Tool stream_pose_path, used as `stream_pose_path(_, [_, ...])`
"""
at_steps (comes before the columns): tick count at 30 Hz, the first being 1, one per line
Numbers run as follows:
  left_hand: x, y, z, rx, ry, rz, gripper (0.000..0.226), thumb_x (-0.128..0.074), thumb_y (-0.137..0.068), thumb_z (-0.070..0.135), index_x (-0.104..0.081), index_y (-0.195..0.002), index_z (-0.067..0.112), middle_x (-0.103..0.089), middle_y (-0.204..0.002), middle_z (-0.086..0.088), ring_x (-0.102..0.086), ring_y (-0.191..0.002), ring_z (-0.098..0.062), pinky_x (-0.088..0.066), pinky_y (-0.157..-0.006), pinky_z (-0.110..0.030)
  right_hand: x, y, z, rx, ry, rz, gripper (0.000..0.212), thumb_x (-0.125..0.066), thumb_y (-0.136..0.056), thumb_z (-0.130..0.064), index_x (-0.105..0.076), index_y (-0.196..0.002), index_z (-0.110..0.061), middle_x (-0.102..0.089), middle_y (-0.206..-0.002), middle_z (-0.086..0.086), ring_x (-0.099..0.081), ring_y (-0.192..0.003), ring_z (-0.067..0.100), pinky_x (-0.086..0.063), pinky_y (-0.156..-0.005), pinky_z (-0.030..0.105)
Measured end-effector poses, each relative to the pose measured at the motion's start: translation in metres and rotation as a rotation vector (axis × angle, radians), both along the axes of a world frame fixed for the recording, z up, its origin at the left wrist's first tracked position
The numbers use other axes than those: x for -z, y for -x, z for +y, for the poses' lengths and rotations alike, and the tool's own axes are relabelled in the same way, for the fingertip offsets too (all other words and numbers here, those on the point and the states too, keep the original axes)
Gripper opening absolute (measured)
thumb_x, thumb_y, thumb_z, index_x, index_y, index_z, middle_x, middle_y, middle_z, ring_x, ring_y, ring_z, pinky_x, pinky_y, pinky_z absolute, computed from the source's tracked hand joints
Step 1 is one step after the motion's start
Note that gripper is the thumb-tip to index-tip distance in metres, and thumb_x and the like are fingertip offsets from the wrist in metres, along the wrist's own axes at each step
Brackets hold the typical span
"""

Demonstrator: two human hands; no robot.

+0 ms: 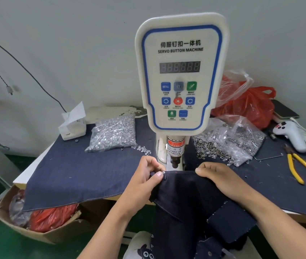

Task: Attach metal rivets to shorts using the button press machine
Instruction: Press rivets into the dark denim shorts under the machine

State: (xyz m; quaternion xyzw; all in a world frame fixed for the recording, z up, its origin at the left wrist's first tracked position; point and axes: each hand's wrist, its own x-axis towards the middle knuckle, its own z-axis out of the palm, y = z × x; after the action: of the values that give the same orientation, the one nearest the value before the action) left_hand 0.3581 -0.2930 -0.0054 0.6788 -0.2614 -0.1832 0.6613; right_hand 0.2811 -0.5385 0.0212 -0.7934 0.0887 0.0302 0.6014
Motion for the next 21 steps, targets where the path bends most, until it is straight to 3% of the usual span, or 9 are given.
stream_pose_path(3, [0.0006,0.0007,0.0002,0.001,-0.007,-0.013,0.011,-0.058,-0.096,0.034,-0.051,-0.105,0.035,-0.060,-0.114,-0.006,-0.058,-0.097,-0.014,-0.052,-0.084,-0.032,-0.0003,0.0002,-0.0010,-0.002,0.032,-0.007,0.034,-0.060,-0.099,-0.024,-0.055,-0.081,0.004,-0.046,-0.068,0.005,-0.040,-0.065,0.015,-0.030,-0.054,0.026])
stream_pose_path(9, [-0.0003,0.0012,-0.0009,-0.011,-0.024,-0.026,0.009,-0.055,-0.099,0.029,-0.051,-0.105,0.035,-0.060,-0.114,-0.005,-0.058,-0.099,-0.015,-0.052,-0.086,-0.034,-0.0009,-0.0012,-0.0005,-0.002,0.032,-0.019,0.034,-0.061,-0.099,-0.022,-0.055,-0.082,0.007,-0.046,-0.070,0.007,-0.039,-0.069,0.018,-0.027,-0.059,0.033])
stream_pose_path(21, [-0.0056,0.0046,-0.0022,-0.009,-0.009,-0.001,0.008,-0.052,-0.099,0.026,-0.050,-0.102,0.033,-0.059,-0.118,-0.013,-0.057,-0.096,-0.017,-0.051,-0.084,-0.035,0.0006,-0.0023,-0.0008,-0.007,0.009,-0.013,0.035,-0.061,-0.099,-0.023,-0.056,-0.082,0.006,-0.047,-0.071,0.008,-0.040,-0.070,0.019,-0.028,-0.060,0.033])
